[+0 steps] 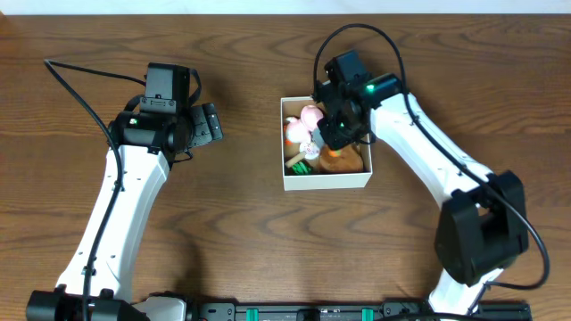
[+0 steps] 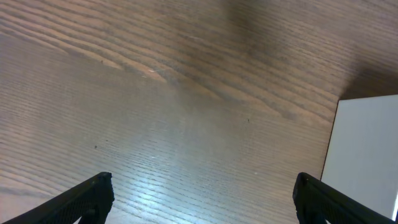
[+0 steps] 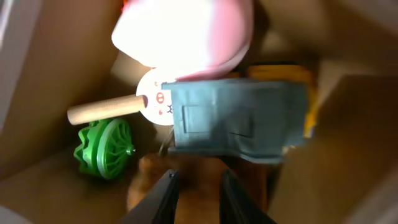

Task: Pack container
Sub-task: 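Push the items down inside the box with the right gripper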

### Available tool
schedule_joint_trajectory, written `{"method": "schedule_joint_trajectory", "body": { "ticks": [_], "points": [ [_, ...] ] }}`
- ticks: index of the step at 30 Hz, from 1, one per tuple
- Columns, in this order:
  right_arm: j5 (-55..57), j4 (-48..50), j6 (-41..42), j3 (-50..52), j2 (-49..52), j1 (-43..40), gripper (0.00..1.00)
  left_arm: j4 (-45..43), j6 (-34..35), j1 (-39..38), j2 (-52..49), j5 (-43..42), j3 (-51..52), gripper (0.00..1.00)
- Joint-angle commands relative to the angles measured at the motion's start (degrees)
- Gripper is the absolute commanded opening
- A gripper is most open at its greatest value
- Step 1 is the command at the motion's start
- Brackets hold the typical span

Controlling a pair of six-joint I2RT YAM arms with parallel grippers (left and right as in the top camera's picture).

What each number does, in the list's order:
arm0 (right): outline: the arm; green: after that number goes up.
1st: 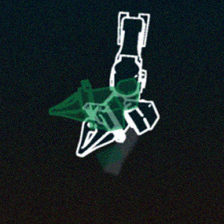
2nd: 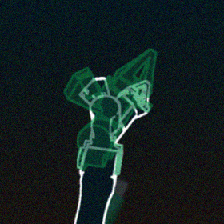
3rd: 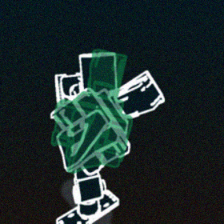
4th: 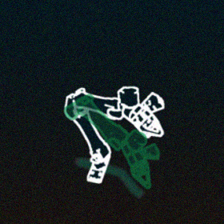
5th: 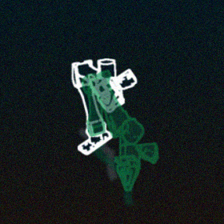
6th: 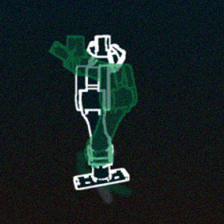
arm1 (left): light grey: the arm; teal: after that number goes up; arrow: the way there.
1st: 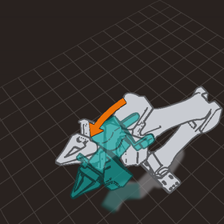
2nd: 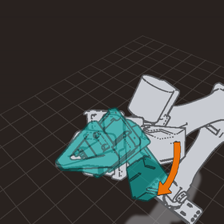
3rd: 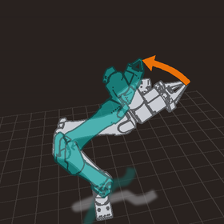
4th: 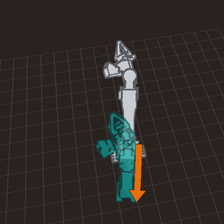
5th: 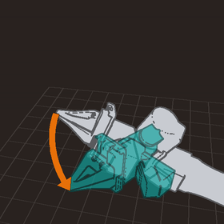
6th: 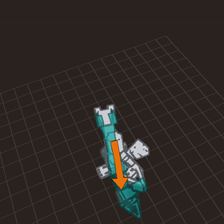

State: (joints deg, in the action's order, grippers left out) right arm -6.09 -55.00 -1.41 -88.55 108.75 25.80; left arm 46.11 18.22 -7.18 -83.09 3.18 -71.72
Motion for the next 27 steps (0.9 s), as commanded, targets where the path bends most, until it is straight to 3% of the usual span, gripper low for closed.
{"method": "schedule_joint_trajectory", "body": {
  "ticks": [1, 7, 22, 27],
  "points": [
    [2.2, -0.3, -0.6, -0.6, -2.4, -1.1, 0.23, 0.1, 0.5, 0.2, 0.3, 0.1, -0.4, 0.92],
    [2.2, -4.0, -0.6, -0.6, -2.5, -1.6, 0.01, 0.1, 0.5, 0.2, 0.3, 0.1, -0.4, 0.92],
    [3.4, -11.3, 0.4, 1.5, -2.5, -1.0, 0.01, 0.1, 0.5, 0.2, 0.0, 0.1, -0.3, 0.93],
    [2.2, -5.0, 0.3, 7.8, -2.5, 0.1, 0.01, 0.1, 0.5, 0.2, -0.1, 0.1, -0.3, 0.92]
  ]
}}
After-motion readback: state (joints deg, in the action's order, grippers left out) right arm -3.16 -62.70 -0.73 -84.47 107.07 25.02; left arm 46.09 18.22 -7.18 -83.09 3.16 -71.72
